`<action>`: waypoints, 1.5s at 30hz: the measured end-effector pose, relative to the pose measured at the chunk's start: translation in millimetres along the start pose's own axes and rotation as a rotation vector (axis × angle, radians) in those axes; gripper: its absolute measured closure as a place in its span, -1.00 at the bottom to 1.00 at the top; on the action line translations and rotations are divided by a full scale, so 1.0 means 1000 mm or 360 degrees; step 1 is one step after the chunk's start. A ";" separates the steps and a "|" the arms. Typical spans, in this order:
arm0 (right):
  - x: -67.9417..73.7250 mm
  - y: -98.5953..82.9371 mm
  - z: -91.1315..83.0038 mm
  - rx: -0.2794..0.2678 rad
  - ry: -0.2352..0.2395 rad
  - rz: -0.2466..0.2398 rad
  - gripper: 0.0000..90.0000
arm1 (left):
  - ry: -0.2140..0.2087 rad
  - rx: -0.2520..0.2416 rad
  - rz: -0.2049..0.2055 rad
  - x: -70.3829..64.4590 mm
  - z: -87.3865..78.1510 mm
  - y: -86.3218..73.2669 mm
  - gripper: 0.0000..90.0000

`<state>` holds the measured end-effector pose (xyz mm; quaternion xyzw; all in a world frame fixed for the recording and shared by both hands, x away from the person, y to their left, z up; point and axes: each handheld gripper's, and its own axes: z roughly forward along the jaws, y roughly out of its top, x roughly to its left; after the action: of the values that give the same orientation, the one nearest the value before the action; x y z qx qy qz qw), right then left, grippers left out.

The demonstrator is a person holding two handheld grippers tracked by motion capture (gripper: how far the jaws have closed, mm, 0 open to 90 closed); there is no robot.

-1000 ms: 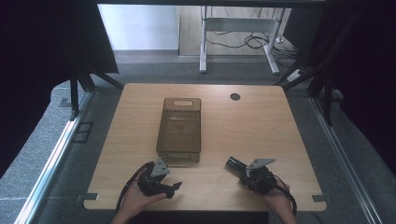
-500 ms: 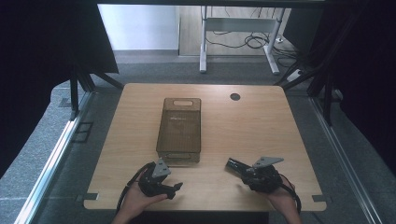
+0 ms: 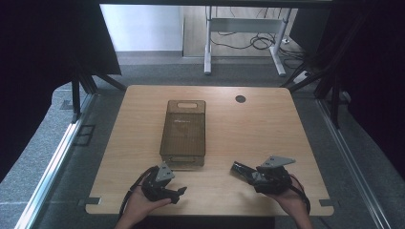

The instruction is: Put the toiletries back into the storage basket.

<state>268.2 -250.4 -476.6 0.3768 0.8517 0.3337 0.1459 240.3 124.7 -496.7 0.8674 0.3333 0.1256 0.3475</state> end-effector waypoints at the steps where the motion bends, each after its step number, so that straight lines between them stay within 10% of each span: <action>1: -0.001 0.002 0.002 0.0017 -0.0002 -0.0004 -0.13 | 0.0000 0.0000 0.0002 0.000 0.000 0.000 -0.52; 21: -0.010 0.061 0.038 0.0485 0.0069 -0.0130 -0.31 | -0.0008 -0.0052 0.0012 0.000 -0.011 0.002 -0.52; 45: -0.018 0.046 0.075 0.0774 0.0133 -0.0190 -0.14 | -0.0034 -0.0013 0.0031 -0.004 -0.002 0.002 -0.52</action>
<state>343.0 -206.4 -500.7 0.3357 0.9329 0.1252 0.0350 237.2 121.9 -493.9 0.8704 0.3207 0.1211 0.3534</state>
